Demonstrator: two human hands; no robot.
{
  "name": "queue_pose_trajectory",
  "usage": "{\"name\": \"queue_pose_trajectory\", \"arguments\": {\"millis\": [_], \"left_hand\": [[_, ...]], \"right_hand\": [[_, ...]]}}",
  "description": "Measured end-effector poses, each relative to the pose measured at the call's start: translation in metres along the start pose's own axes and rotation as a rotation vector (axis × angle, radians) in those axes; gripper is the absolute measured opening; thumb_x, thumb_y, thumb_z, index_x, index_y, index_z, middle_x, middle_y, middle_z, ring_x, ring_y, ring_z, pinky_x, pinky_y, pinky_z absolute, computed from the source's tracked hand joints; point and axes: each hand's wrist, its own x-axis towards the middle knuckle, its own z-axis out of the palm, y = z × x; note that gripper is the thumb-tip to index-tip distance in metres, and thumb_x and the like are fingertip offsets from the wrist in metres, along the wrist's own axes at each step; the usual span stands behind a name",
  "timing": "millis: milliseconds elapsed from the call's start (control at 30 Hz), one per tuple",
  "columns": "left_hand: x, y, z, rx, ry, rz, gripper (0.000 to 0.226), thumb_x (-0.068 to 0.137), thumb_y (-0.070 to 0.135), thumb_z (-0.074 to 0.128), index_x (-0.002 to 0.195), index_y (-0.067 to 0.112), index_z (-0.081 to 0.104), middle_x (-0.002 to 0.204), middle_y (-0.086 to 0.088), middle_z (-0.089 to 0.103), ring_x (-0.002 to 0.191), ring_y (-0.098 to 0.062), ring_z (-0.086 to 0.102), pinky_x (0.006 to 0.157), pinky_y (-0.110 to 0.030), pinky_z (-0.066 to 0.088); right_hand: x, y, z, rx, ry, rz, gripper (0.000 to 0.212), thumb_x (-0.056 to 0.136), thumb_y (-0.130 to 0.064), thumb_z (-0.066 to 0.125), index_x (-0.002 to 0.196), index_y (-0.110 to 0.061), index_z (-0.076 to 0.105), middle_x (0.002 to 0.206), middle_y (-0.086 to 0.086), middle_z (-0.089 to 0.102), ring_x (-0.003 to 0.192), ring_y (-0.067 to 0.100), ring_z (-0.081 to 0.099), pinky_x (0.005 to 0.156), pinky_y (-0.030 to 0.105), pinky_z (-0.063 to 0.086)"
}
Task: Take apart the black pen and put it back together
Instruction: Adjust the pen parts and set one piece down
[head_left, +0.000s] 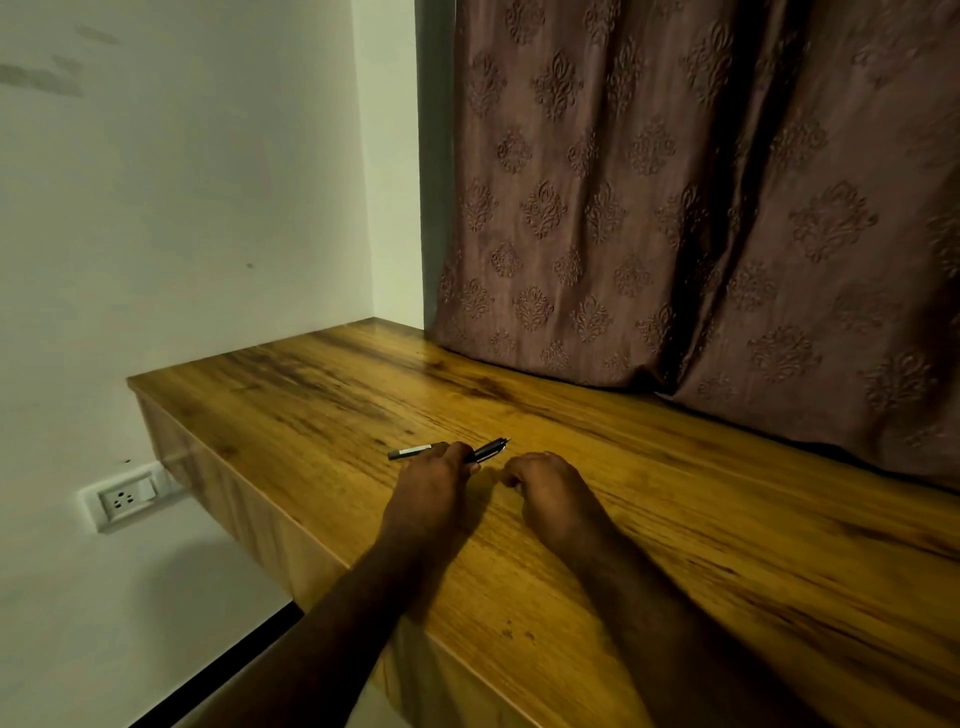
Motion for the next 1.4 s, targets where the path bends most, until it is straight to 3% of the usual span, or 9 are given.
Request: {"name": "queue_pose_trajectory", "arguments": {"millis": [100,200,333,500,700,867,1067,1400], "left_hand": [[0.002,-0.003,0.002,0.008,-0.018,-0.012,0.015,0.093,0.026,0.053,0.094,0.013,0.062,0.088,-0.01,0.068,0.084,-0.029,0.062,0.068,-0.034,0.04],[0.002,-0.003,0.003,0.003,-0.026,-0.01,0.012,0.093,0.023,0.055,0.092,0.013,0.062,0.086,-0.01,0.067,0.081,-0.028,0.061,0.065,-0.031,0.034],[0.0,-0.002,0.002,0.012,-0.017,0.014,0.012,0.092,0.025,0.057,0.089,0.014,0.061,0.082,-0.009,0.066,0.075,-0.027,0.061,0.061,-0.028,0.03],[0.001,-0.002,0.002,0.003,-0.056,0.049,0.02,0.09,0.03,0.056,0.092,0.013,0.065,0.085,-0.009,0.067,0.076,-0.027,0.062,0.063,-0.033,0.041],[0.0,-0.001,0.001,-0.018,-0.061,0.058,0.034,0.086,0.039,0.046,0.095,0.013,0.067,0.085,-0.008,0.066,0.073,-0.025,0.063,0.062,-0.032,0.043],[-0.001,-0.001,0.002,0.017,-0.034,0.072,0.026,0.09,0.042,0.057,0.096,0.018,0.066,0.084,-0.003,0.066,0.072,-0.019,0.061,0.061,-0.033,0.047],[0.0,-0.003,0.004,0.033,-0.044,0.053,0.015,0.09,0.029,0.061,0.1,0.02,0.068,0.088,-0.003,0.066,0.076,-0.021,0.063,0.065,-0.031,0.043],[0.0,-0.003,0.005,0.047,-0.026,0.076,0.019,0.089,0.039,0.058,0.096,0.023,0.067,0.081,0.002,0.064,0.069,-0.015,0.059,0.059,-0.027,0.041]], "right_hand": [[-0.002,0.005,0.0,0.124,0.125,0.099,0.039,0.091,0.006,0.048,0.116,-0.02,0.065,0.117,0.0,0.061,0.108,0.018,0.058,0.089,0.031,0.049],[0.0,0.013,-0.001,0.276,0.188,0.201,0.033,0.095,0.001,0.048,0.116,-0.016,0.067,0.115,0.002,0.058,0.104,0.017,0.059,0.081,0.02,0.044],[0.0,0.02,-0.006,0.751,0.253,0.356,0.019,0.095,-0.003,0.053,0.104,-0.004,0.07,0.085,0.007,0.069,0.069,0.014,0.064,0.057,0.011,0.051],[-0.001,0.024,-0.013,1.183,0.278,0.384,0.009,0.091,-0.004,0.062,0.083,-0.008,0.065,0.067,0.012,0.065,0.049,0.01,0.062,0.048,0.019,0.052],[-0.002,0.025,-0.012,1.137,0.196,0.298,0.02,0.091,0.003,0.058,0.088,-0.013,0.071,0.076,0.01,0.069,0.068,0.013,0.064,0.062,0.021,0.054],[-0.004,0.024,-0.012,1.088,0.189,0.245,0.023,0.092,0.005,0.055,0.09,-0.012,0.071,0.078,0.01,0.068,0.068,0.011,0.061,0.06,0.019,0.051],[-0.002,0.023,-0.01,1.056,0.182,0.238,0.016,0.089,0.006,0.059,0.094,-0.007,0.069,0.078,0.008,0.067,0.066,0.009,0.062,0.058,0.017,0.052],[-0.001,0.023,-0.008,1.045,0.203,0.251,0.011,0.089,0.005,0.06,0.097,0.002,0.066,0.079,0.012,0.066,0.067,0.013,0.061,0.06,0.021,0.052]]}}
